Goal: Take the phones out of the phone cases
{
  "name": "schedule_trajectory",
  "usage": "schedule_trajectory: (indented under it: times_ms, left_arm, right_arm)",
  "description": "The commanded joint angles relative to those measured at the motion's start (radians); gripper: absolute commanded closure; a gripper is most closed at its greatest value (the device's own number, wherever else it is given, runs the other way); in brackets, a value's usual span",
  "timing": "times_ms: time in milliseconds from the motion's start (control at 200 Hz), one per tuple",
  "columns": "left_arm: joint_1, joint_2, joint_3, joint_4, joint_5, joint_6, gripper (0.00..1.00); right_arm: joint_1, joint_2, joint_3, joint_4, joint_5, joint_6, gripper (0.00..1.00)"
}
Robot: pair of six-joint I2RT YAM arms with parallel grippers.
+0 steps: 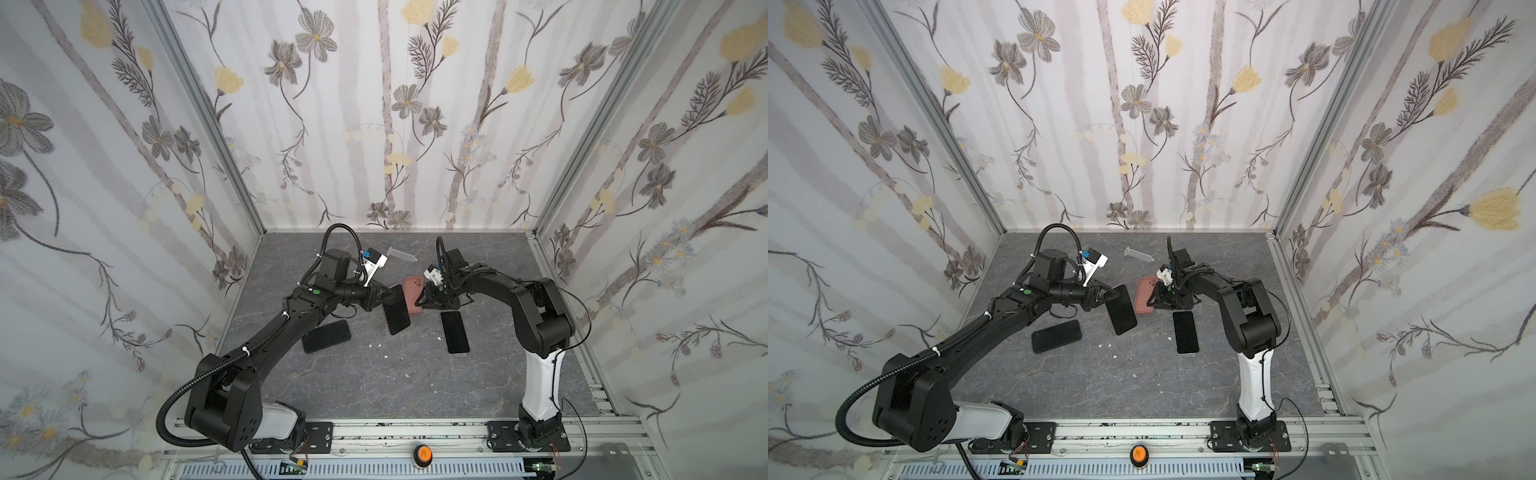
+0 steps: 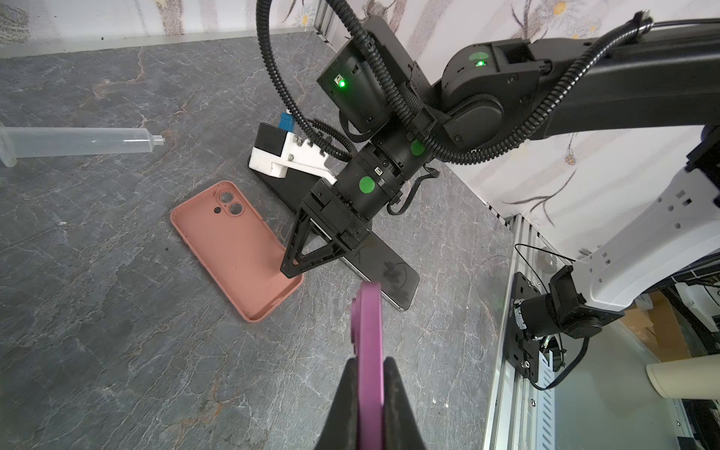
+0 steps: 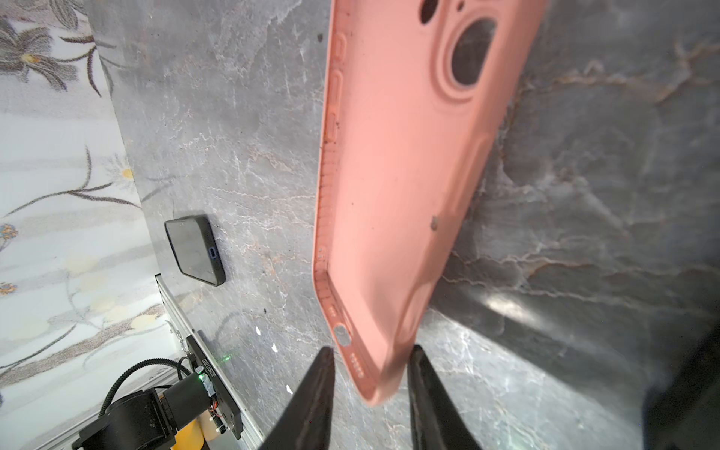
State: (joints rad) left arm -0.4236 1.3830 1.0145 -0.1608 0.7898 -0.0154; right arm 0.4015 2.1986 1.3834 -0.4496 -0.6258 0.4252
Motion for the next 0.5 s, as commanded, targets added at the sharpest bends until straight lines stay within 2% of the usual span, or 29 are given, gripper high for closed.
schedule_trajectory:
  times_ms: [0, 220, 495]
  left_arm:
    - [0.001, 0.001, -0.003, 0.038, 0.027, -0.006, 1.00]
    - [0.000, 0.009, 0.001, 0.038, 0.023, -0.029, 1.00]
    - [-0.002, 0.059, 0.054, 0.038, 0.150, -0.006, 1.00]
  right_arm:
    - [-0.001, -0.005, 0.007, 0.017, 0.000, -0.005, 0.65]
    - [-0.004, -0.087, -0.003, 0.016, 0.139, -0.024, 0.62]
    - [0.000, -0.503, -0.205, 0.171, 0.373, -0.156, 0.56]
